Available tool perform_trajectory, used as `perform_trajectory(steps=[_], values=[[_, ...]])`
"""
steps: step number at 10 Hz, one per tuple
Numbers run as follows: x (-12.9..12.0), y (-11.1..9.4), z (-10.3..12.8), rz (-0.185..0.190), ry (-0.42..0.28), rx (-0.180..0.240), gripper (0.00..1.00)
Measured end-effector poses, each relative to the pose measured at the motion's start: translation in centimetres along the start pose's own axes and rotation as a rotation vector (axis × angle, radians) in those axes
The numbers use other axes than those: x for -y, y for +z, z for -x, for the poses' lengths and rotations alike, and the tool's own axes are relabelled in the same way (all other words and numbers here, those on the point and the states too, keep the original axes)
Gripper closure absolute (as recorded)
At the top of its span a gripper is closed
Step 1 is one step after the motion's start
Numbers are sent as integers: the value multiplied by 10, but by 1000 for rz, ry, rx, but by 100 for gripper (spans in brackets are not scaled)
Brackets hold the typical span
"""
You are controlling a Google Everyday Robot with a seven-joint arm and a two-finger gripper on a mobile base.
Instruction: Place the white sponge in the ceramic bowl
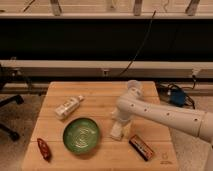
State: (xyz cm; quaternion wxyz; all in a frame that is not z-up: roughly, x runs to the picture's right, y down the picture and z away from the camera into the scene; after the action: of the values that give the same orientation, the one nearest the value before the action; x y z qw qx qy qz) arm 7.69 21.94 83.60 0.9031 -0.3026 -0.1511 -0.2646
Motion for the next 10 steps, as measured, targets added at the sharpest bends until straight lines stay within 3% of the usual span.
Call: perform_trajectory(steps=[4, 7, 10], values=[[-1, 4, 0, 72, -38, -22, 20], [-6, 6, -3, 96, -39, -20, 22], [-11, 10, -5, 101, -35, 4, 47]])
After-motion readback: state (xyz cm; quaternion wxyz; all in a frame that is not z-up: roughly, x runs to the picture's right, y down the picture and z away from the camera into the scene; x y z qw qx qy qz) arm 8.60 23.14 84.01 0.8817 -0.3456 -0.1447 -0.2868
